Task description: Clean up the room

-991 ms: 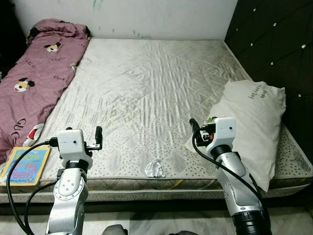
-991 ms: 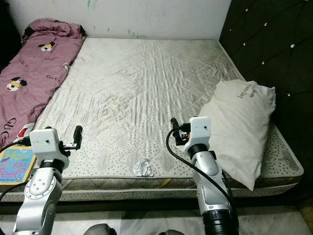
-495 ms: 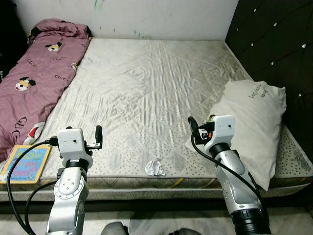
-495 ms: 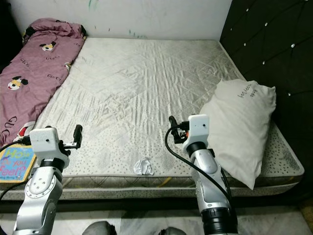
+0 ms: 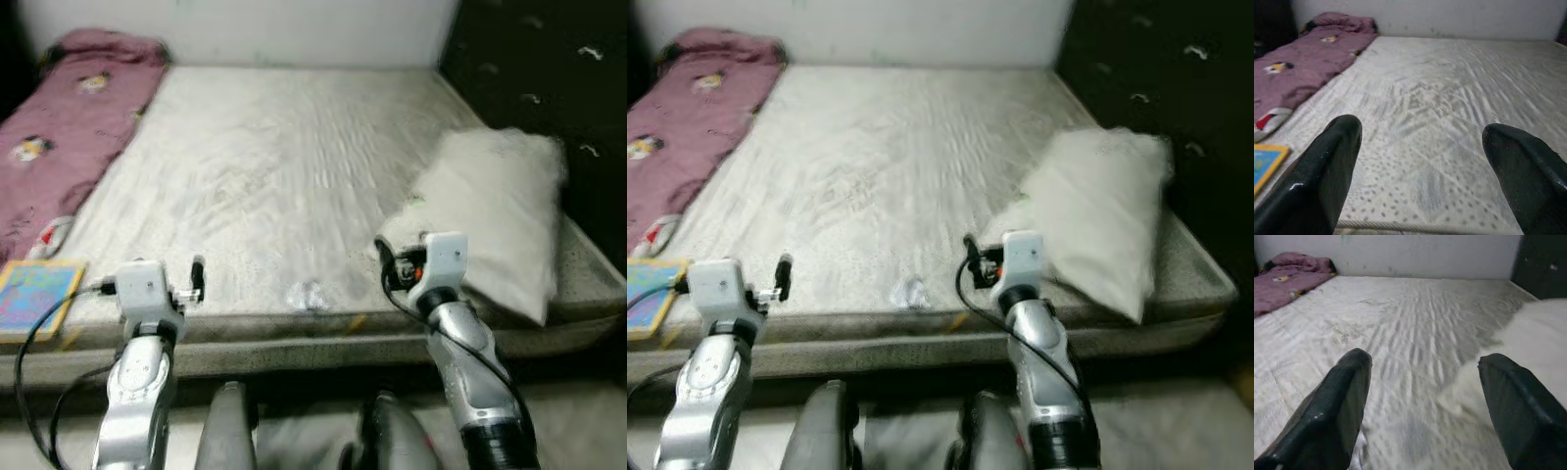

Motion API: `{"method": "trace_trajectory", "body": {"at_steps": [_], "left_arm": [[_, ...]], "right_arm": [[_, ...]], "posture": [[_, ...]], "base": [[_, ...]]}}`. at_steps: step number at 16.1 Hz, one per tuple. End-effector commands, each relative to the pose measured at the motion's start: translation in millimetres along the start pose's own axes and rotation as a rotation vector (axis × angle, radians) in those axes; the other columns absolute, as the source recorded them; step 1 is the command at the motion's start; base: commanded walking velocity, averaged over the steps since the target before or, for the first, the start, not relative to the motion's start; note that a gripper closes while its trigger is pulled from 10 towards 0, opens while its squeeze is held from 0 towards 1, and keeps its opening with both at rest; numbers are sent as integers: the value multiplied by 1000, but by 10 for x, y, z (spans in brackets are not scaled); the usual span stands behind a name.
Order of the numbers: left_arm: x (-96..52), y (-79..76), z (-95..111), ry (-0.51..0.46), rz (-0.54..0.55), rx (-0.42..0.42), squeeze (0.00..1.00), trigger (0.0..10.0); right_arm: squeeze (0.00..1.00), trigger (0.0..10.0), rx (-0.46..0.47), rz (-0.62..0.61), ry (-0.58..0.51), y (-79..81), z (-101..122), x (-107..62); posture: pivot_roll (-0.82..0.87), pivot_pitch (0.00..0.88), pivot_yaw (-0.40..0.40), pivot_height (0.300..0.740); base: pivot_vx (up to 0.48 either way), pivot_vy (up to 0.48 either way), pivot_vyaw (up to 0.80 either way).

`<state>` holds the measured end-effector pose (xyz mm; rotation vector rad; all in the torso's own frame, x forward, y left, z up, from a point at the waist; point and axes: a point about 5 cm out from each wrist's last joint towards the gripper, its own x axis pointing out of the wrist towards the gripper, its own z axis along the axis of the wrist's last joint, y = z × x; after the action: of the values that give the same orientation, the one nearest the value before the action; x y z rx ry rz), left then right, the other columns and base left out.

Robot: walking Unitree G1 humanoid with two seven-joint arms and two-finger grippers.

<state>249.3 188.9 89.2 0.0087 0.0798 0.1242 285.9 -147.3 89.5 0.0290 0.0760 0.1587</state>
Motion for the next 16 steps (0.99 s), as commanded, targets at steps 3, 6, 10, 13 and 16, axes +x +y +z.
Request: {"method": "trace_trajectory", "body": {"at_steps": [3,6,10,13,16], "left_arm": [[-8,3,-36,25,0,-12,0,10000],[-6,6,-39,30,1,-11,0,10000],[2,2,-49,32,-4,-6,0,10000],[6,0,-48,30,-4,-6,0,10000],[10,-6,-44,25,-7,-7,0,10000]], "right_arm": [[0,10000,-2,-5,0,-17,40,44],[0,10000,-5,-5,5,-15,32,44],[0,10000,-15,13,9,6,23,52],[0,10000,-17,18,10,10,19,58],[0,10000,-16,21,8,14,20,64]], "posture": [[112,0,-16,608],[113,0,-16,608],[114,0,-16,580],[117,0,-19,541],[117,0,-20,531]], "base": [[0,0,0],[0,0,0],[0,0,0],[0,0,0],[0,0,0]]}}
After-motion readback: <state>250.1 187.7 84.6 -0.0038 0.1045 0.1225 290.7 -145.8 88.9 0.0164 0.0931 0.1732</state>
